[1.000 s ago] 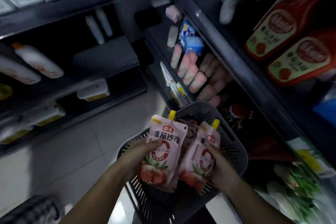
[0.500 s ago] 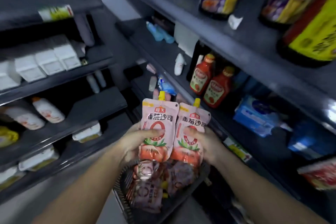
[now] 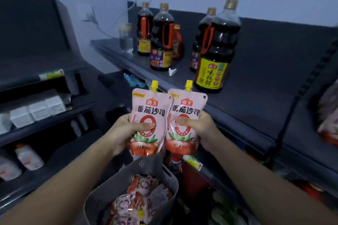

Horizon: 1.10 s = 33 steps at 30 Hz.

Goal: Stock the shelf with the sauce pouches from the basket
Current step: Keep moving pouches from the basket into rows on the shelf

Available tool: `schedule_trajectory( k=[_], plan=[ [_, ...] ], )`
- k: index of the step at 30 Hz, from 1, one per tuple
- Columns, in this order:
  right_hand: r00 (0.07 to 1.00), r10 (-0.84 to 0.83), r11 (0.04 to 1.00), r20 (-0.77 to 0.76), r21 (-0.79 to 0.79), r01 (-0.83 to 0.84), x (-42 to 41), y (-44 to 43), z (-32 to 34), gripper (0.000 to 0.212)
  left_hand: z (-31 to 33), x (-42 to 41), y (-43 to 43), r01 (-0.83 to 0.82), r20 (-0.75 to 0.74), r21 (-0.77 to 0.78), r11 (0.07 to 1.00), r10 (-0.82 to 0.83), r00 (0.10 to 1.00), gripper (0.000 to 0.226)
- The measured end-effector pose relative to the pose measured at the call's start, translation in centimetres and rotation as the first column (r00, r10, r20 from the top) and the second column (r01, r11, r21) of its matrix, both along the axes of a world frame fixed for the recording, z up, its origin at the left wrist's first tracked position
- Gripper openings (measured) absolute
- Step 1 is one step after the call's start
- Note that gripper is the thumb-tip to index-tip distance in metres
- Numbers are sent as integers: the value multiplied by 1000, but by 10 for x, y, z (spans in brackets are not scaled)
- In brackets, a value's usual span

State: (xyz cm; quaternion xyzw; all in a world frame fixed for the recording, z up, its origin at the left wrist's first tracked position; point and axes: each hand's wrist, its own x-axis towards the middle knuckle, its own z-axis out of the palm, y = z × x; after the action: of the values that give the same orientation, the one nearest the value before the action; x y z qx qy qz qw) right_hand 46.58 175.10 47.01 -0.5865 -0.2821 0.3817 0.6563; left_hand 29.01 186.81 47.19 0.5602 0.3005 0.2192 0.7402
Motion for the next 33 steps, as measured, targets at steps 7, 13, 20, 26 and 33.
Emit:
schedule_trajectory(
  k=[7, 13, 20, 26, 33],
  plan=[
    [971, -219, 975, 91, 62, 214, 1, -86, 68, 32, 67, 28, -56, 197, 118, 147, 969, -215, 969, 41],
    [869, -478, 875, 132, 166, 456, -7, -199, 92, 25, 77, 74, -139, 325, 252, 174, 930, -361, 898, 33],
    [706, -702, 708, 97, 208, 675, -14, -350, 109, 25, 75, 135, -263, 490, 279, 160, 857, -516, 810, 21],
    [589, -803, 594, 87, 197, 780, 4, -458, 123, 24, 90, 187, -355, 605, 275, 149, 782, -620, 734, 25],
    [539, -833, 553, 123, 196, 810, 54, -556, 126, 25, 97, 261, -420, 617, 229, 161, 770, -638, 736, 29]
  ],
)
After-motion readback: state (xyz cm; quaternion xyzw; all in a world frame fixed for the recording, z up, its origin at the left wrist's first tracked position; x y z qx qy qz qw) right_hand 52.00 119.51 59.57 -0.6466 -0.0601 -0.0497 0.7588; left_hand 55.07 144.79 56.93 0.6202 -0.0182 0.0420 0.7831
